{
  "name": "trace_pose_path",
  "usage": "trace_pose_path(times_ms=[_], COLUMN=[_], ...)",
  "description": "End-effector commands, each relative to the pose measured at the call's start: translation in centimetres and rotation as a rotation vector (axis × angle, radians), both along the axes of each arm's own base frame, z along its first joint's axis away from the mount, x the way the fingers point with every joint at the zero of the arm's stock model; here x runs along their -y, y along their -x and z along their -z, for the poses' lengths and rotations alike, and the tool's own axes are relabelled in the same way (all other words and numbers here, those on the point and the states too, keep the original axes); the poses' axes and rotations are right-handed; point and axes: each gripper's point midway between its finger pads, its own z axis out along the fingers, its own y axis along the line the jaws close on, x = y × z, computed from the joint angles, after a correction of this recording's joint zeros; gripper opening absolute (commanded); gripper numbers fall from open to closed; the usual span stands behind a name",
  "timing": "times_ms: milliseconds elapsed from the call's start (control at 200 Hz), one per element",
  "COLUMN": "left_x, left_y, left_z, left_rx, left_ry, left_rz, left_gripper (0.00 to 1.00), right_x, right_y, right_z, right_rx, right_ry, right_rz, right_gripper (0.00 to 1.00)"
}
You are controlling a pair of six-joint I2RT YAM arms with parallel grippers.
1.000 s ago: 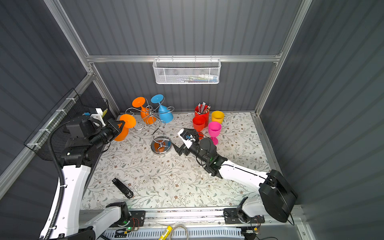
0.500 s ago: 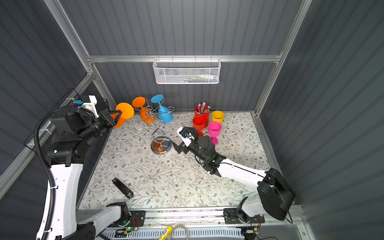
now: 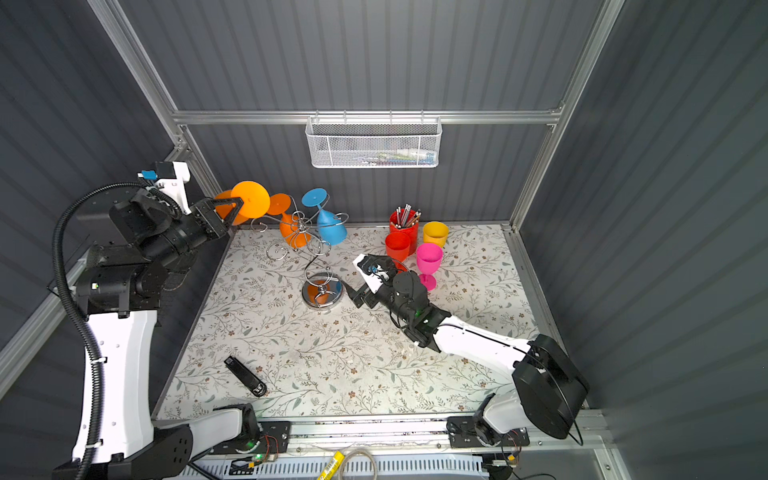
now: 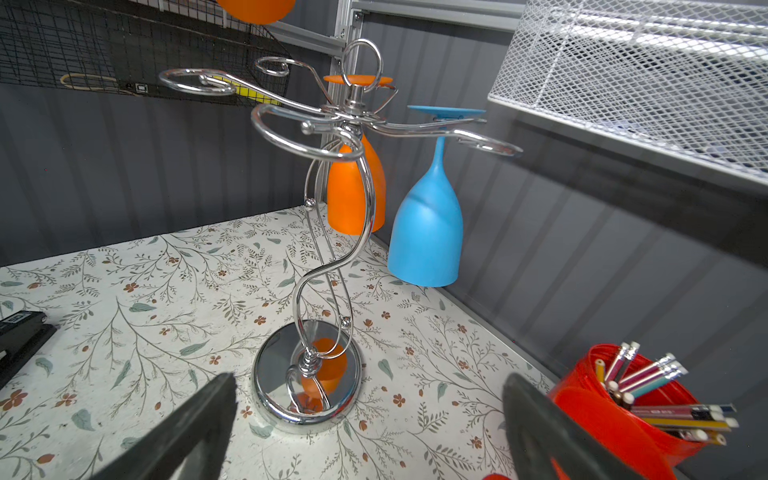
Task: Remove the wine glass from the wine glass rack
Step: 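Carry the orange glass with the left gripper toward the red and pink glasses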
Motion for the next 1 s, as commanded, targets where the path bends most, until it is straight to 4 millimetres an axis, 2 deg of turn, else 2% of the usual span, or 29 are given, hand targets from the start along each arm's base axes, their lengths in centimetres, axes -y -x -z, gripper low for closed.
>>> trace_pose_path(times_ms=[0, 250, 450, 650, 810, 996], left_x=[1.0, 3.0, 6.0, 9.5, 13.3, 17.6], left_y=[0.8, 0.4, 0.3, 1.1, 1.7, 2.6], left_z=[-1.7, -3.5, -4.8, -6.2, -5.7, -3.4], left_rx=[0.074, 0.159, 0.229, 0.327, 0.373, 0.404], left_ry=[-0.043, -0.087, -0.124, -0.158, -0.229, -0.363], left_rz=[0.055, 0.100, 0.169, 0.258, 0.321, 0.356], left_gripper=[0.00, 0.00, 0.00, 0.00, 0.00, 0.00], right_x=[-0.4, -0.1, 0.5, 2.0, 3.5, 6.9], right_y=[0.5, 1.0, 1.1, 0.6, 0.2, -0.6], right_z=[-1.7, -2.2, -2.8, -3.4, -4.4, -6.1], right_rx=[0.029, 0.036, 0.016, -0.019, -0.053, -0.125], right_ry=[-0.049, -0.071, -0.104, -0.156, -0.213, -0.331], right_rz=[-0.034, -0.051, -0.051, -0.036, -0.013, 0.033], right_gripper=[0.99, 0.99, 0.99, 0.99, 0.99, 0.99])
